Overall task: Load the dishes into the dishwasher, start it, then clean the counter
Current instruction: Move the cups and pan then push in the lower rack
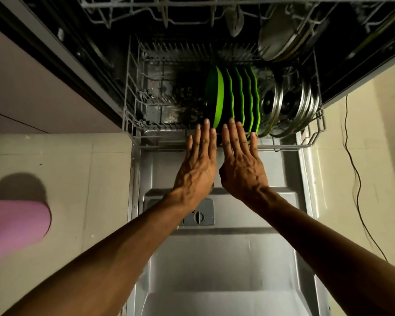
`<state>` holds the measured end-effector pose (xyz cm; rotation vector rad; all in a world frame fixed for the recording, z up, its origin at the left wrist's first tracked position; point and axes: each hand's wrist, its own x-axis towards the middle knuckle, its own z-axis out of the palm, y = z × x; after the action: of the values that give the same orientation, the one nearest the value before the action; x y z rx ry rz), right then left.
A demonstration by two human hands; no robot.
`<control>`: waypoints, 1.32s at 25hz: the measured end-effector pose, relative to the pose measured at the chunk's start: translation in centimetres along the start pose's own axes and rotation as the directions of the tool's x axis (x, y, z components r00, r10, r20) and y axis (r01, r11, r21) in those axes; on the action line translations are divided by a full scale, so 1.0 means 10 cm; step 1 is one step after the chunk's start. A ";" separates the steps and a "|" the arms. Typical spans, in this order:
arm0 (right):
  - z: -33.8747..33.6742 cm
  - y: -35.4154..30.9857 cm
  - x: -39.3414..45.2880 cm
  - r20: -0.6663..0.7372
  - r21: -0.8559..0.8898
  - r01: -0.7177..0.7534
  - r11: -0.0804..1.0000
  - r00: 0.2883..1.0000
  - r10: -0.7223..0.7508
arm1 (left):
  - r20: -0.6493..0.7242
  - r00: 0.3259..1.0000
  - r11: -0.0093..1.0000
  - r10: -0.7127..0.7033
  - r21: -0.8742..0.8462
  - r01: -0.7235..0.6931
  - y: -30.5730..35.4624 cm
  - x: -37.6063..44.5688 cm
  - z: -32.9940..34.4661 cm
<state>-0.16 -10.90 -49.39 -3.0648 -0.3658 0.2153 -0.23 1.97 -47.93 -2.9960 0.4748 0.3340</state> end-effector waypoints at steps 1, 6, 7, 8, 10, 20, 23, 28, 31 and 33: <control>-0.04 0.03 0.11 0.033 0.001 0.005 1.000 0.999 -0.005 | 0.023 1.000 0.999 0.006 -0.034 -0.006 -0.04 0.10 -0.03; -0.25 0.20 0.68 0.109 0.019 0.025 1.000 0.994 -0.027 | 0.077 0.997 0.987 0.009 -0.162 0.003 -0.15 0.61 -0.27; -0.28 0.22 0.75 0.108 0.017 0.028 0.999 0.994 -0.030 | 0.077 0.997 0.984 0.007 -0.179 0.007 -0.18 0.68 -0.29; -0.30 0.23 0.81 0.109 0.010 0.030 0.999 0.994 -0.031 | 0.081 0.997 0.980 0.006 -0.197 0.010 -0.20 0.74 -0.31; -0.33 0.26 0.93 0.110 0.005 0.034 0.999 0.993 -0.034 | 0.086 0.996 0.976 0.012 -0.219 0.007 -0.25 0.85 -0.34; -0.49 0.30 1.15 0.177 0.042 0.051 0.998 0.982 -0.058 | 0.157 0.987 0.949 0.017 -0.313 0.034 -0.34 1.07 -0.54; -0.70 0.29 1.21 0.331 0.084 0.014 0.996 0.943 -0.041 | 0.190 0.982 0.916 0.012 -0.396 0.066 -0.37 0.95 -0.72; -1.27 0.16 0.75 -0.237 0.409 0.101 0.907 0.971 -0.001 | -0.372 0.928 0.834 0.006 -0.511 -0.210 -0.34 0.32 -1.10; -1.86 0.10 0.60 -0.630 0.409 0.291 0.865 0.776 0.037 | -0.794 0.605 0.852 -0.056 -0.355 -0.386 -0.45 0.31 -1.72; -2.23 0.13 0.79 -0.709 0.342 0.252 0.905 0.701 0.073 | -0.844 0.524 0.893 -0.115 -0.319 -0.318 -0.63 0.48 -2.13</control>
<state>10.94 -11.01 -28.51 -2.4258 -0.3529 -0.7861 10.50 3.88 -27.94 -3.3565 0.7144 -1.3145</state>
